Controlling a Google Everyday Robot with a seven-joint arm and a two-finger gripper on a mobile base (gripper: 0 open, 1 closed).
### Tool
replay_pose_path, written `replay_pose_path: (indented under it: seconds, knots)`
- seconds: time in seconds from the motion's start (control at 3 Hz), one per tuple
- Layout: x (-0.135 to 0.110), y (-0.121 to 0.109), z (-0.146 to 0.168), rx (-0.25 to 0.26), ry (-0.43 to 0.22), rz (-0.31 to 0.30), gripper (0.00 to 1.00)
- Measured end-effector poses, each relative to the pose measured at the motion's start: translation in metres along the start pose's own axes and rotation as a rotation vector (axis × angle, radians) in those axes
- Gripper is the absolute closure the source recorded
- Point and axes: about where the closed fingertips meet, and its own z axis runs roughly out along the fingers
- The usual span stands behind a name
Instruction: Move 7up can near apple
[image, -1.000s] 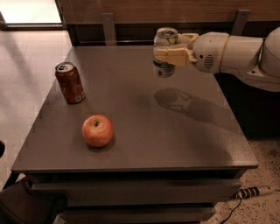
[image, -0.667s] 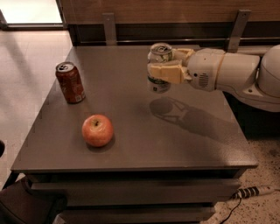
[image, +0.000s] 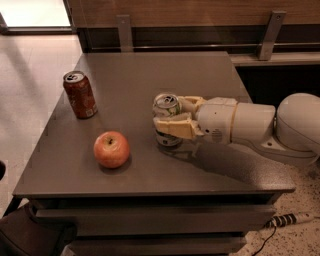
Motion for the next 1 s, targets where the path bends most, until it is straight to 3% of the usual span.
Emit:
replay_pose_path:
  seconds: [0.33, 1.0]
  knots:
    - [0.0070, 0.0071, 0.0029, -0.016, 0.004, -0.005, 0.89]
    - [0.0036, 0.0095, 0.0058, -0.022, 0.004, -0.009, 0.41]
